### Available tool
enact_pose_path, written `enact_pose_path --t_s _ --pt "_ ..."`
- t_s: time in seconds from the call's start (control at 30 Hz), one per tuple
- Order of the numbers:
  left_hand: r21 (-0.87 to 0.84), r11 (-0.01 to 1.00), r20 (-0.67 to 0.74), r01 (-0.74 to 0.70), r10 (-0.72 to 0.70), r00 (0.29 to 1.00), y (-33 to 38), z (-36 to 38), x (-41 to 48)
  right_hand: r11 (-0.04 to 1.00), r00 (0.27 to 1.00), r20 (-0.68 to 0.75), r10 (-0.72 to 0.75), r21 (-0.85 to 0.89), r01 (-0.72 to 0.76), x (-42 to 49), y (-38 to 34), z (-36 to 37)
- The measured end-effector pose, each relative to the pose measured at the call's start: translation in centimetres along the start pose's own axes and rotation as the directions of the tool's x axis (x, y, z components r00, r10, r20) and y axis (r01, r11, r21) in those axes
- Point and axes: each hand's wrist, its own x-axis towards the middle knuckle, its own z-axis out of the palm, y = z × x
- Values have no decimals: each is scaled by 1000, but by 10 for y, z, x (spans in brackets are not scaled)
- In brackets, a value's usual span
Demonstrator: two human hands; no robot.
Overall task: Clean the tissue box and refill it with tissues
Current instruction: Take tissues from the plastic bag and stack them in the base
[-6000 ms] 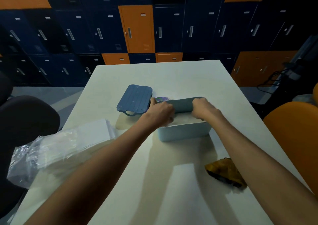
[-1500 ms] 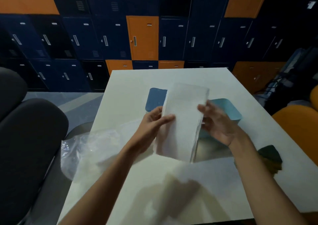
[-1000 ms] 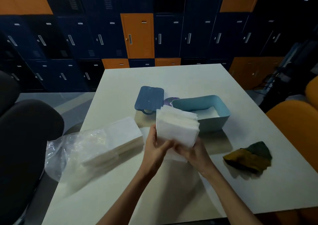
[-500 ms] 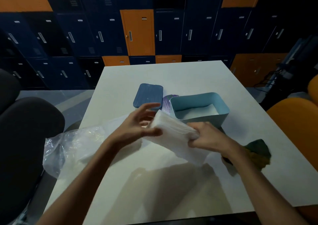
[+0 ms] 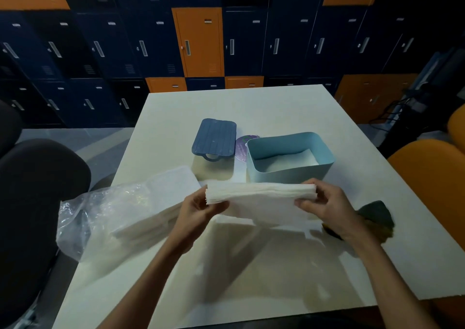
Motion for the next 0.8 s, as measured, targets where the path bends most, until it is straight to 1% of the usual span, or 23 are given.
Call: enact_pose_path --t_s 0.03,0.1,0.17,0.2,0.27,0.37,0.4,0.5,0.6,0.7,0.73,0.8 --pt "1 1000 5 7 -7 1000 -6 2 -2 999 1000 -2 21 36 -21 -4 5 6" --pt "45 999 20 9 -10 1000 -16 5 -5 991 994 -2 109 79 -108 -9 15 21" --pt "93 995 15 -17 16 1000 -21 7 -5 978 981 -48 189 103 -184 -11 22 31" --pt "103 994 8 -37 36 999 -21 8 -4 978 978 -81 191 100 -182 -10 23 33" --pt "117 989 6 -91 91 996 -19 10 0 988 982 -132 136 93 -124 -7 19 32" --pt "148 980 13 -135 135 991 -20 10 4 996 989 -139 57 82 -46 -3 16 29" --pt "164 978 18 -128 127 992 -22 9 3 997 989 -133 63 60 -56 -3 18 29" --pt "237 966 53 -100 90 995 -32 2 0 989 981 -127 147 38 -143 -6 28 33" --pt "271 960 66 -76 60 996 -33 -4 -1 987 981 -117 155 55 -149 -6 33 32" --pt "192 981 55 -6 -4 998 -17 -4 -3 989 986 -85 140 48 -136 -5 27 23" --pt "141 990 58 21 -29 998 -9 -2 -3 988 986 -88 142 82 -135 -5 22 18" --pt "32 996 79 83 -86 993 12 5 3 969 983 -95 157 206 -135 -3 7 4"
